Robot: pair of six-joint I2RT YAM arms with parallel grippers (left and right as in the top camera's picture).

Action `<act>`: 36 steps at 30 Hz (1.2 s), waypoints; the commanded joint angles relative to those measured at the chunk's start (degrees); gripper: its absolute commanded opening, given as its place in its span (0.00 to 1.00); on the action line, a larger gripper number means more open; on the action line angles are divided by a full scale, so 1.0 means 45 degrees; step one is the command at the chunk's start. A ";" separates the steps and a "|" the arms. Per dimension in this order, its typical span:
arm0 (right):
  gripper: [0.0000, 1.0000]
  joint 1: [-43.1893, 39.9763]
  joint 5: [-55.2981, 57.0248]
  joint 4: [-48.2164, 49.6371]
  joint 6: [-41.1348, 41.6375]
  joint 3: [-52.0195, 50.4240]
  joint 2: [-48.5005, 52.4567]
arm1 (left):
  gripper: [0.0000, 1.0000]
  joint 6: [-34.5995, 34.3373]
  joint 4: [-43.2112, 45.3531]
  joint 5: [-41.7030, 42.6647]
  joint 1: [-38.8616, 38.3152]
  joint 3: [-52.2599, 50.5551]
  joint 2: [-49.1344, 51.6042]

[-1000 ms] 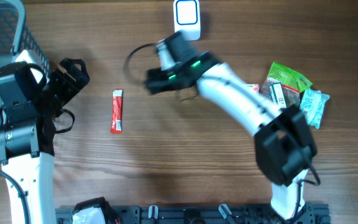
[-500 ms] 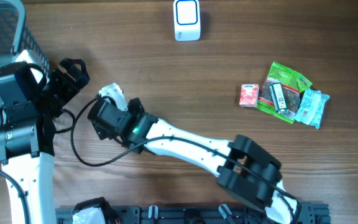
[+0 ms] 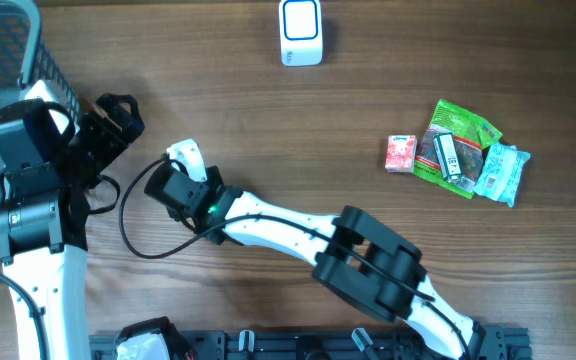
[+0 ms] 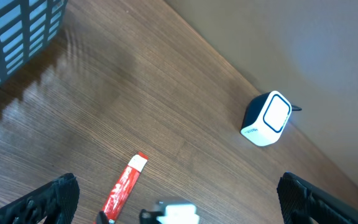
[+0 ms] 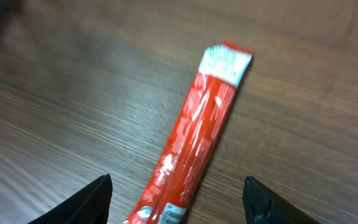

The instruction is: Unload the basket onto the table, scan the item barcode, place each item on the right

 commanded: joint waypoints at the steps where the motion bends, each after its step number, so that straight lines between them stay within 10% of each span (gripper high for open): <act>1: 0.66 -0.0005 0.0058 0.0160 0.0044 -0.0015 0.0894 | 1.00 0.0151 0.0034 0.0019 0.0083 0.0015 -0.0024; 8: 0.23 -0.0311 0.0597 -0.0447 -0.2662 -0.0010 0.0996 | 1.00 0.0151 0.0034 0.0019 0.0083 0.0015 -0.0024; 22: 0.34 -0.2137 0.2642 -0.8845 -0.5566 -0.0340 -0.0053 | 1.00 0.0151 0.0029 0.0019 0.0083 0.0015 -0.0024; 36: 0.49 -0.4784 -0.1923 -0.9170 -0.5809 -0.1248 -0.2934 | 1.00 0.0151 0.0034 0.0019 0.0083 0.0015 -0.0024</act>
